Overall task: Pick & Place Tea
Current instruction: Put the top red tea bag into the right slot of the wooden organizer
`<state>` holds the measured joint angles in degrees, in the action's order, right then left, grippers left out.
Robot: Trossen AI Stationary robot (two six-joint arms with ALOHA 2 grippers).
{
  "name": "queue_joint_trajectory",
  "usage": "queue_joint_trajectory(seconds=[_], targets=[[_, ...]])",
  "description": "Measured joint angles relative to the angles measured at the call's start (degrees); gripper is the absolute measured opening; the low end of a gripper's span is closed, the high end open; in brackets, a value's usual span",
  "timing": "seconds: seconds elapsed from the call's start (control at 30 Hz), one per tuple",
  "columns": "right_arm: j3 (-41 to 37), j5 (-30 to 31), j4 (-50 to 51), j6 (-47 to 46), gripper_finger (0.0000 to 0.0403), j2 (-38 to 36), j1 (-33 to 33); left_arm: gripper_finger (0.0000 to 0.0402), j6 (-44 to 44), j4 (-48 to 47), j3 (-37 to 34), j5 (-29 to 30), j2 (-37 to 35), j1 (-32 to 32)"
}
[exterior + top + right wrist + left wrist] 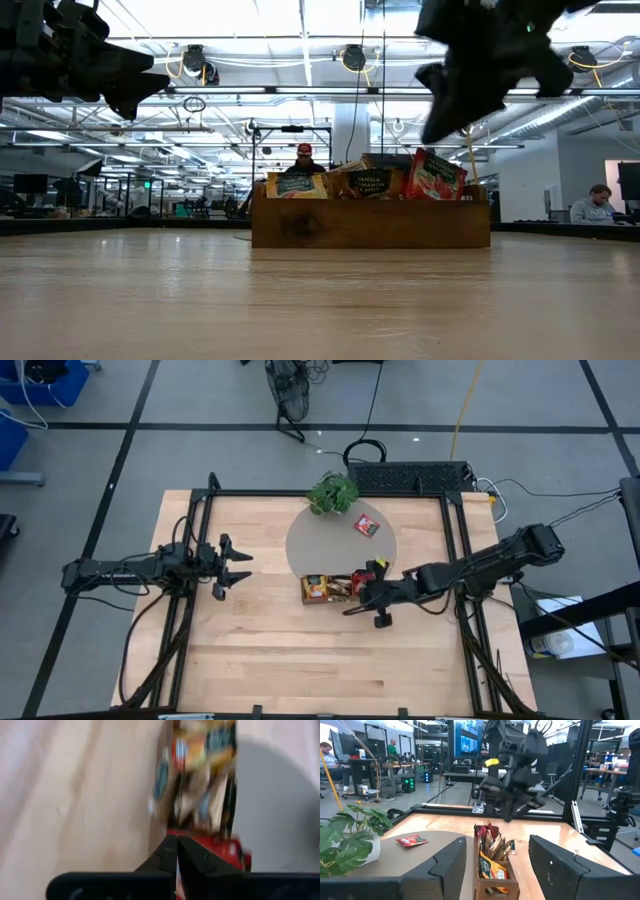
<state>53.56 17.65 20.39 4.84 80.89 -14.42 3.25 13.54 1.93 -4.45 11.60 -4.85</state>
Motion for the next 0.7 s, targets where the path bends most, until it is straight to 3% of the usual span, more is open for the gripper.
queue_joint_trajectory(seconds=[0.17, 0.53, 0.7], targets=[[0.5, -5.9, 2.1, 0.2, 0.0000, 3.6, 2.5, 0.0214, 0.0, 0.0, 0.0, 0.0, 0.0, 0.0], [0.5, -6.0, 1.3, 3.1, 0.0000, 8.6, 6.9, 0.0214, 0.0, 0.0, 0.0, 0.0, 0.0, 0.0], [0.5, -9.3, 0.7, 3.4, 0.0000, 11.5, 7.3, 0.0214, 0.0, 0.0, 0.0, 0.0, 0.0, 0.0]])
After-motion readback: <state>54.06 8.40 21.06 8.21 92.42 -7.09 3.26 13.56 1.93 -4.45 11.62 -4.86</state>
